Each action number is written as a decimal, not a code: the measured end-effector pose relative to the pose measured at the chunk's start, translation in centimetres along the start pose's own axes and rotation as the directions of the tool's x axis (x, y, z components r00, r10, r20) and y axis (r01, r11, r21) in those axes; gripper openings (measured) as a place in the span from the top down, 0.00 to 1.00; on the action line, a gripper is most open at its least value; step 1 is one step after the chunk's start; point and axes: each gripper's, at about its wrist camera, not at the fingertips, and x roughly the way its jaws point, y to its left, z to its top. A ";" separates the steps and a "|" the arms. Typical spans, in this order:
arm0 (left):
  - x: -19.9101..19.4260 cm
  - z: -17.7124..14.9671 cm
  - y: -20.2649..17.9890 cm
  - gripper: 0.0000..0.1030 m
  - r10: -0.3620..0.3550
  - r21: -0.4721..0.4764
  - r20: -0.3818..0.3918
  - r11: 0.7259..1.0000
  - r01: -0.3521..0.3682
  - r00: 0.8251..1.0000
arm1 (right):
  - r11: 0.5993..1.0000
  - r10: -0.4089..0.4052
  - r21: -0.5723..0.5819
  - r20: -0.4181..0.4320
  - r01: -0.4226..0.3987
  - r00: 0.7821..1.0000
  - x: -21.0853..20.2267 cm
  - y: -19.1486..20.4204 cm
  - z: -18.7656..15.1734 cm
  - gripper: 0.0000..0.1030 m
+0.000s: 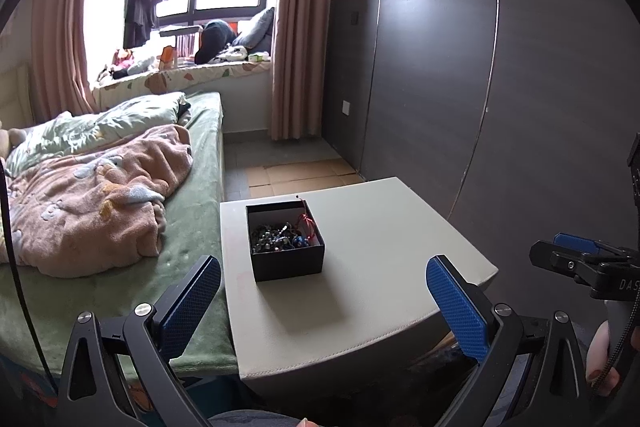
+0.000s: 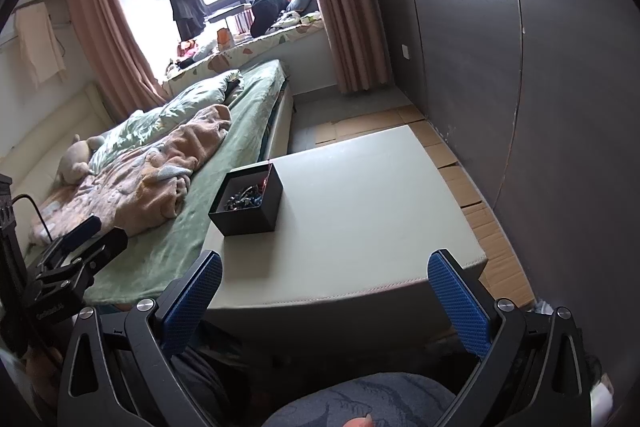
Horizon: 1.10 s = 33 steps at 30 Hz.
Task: Organize jewelry
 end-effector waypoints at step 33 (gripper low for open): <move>-0.4 -0.3 -0.3 0.00 0.019 0.005 0.019 1.000 -0.019 1.000 | 0.999 0.001 0.035 -0.027 0.000 1.000 0.6 0.2 -0.1 0.00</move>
